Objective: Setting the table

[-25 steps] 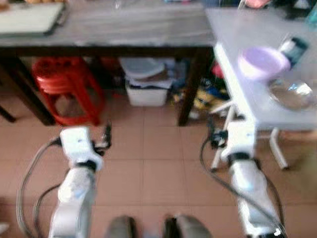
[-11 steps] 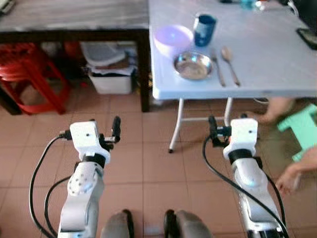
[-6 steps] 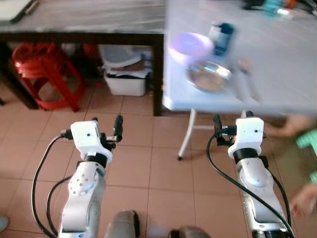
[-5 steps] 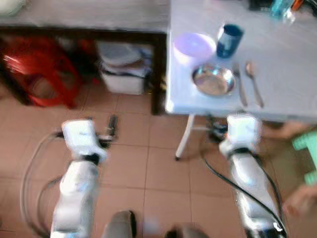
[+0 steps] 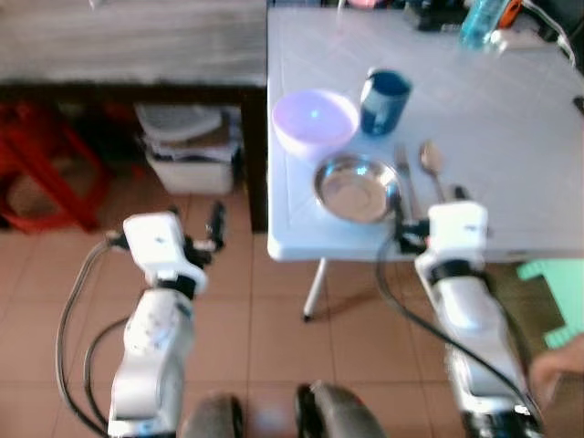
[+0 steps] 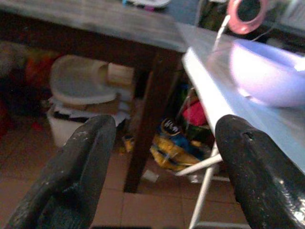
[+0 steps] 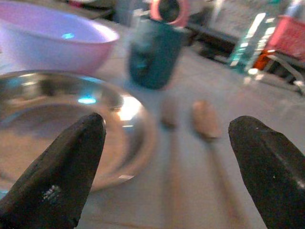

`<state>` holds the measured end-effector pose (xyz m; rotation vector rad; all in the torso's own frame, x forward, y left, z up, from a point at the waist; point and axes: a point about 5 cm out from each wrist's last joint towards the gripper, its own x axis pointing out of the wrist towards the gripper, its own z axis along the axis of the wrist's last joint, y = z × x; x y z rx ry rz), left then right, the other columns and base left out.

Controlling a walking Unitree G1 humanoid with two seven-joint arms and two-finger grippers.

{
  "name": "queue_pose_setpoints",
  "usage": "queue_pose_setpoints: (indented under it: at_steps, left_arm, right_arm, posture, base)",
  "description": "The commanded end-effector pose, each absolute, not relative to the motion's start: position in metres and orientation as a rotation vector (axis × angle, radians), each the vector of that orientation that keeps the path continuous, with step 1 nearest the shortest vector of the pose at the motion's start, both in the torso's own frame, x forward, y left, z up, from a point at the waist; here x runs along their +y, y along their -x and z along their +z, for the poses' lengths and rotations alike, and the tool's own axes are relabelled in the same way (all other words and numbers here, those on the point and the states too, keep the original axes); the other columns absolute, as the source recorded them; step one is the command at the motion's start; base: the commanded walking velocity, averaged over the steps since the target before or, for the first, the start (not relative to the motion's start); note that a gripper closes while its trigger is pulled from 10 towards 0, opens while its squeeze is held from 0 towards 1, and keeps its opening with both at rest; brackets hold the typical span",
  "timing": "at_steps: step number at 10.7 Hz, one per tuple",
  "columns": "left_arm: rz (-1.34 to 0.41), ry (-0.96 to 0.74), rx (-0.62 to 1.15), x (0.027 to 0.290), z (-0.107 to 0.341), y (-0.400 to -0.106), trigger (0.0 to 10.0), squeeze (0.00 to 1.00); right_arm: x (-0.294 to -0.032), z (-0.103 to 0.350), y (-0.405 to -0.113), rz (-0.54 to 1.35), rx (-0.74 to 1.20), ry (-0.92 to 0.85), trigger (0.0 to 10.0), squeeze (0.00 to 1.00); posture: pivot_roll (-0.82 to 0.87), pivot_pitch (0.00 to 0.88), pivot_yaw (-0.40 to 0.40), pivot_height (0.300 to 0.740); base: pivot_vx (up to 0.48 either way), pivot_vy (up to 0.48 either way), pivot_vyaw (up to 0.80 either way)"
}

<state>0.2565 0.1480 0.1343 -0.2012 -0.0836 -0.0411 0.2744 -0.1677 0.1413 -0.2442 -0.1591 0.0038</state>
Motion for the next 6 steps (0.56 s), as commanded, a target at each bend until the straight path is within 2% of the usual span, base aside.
queue_pose_setpoints:
  at_steps: [1,6]
  left_arm:
    - [-0.029,0.205,-0.09,0.152,0.136,-0.254,10.0,0.0]
    - [-0.111,0.106,-0.051,0.154,0.125,-0.242,10.0,0.0]
  right_arm:
    - [-0.169,0.144,-0.272,-0.003,-0.177,0.263,10.0,0.0]
    - [-0.196,0.138,-0.274,-0.128,-0.106,0.187,10.0,0.0]
  posture:
    - [-0.01,0.204,-0.03,0.74]
    - [-0.01,0.221,-0.02,0.74]
  base:
    - [0.0,0.0,0.0]
    - [0.0,0.0,0.0]
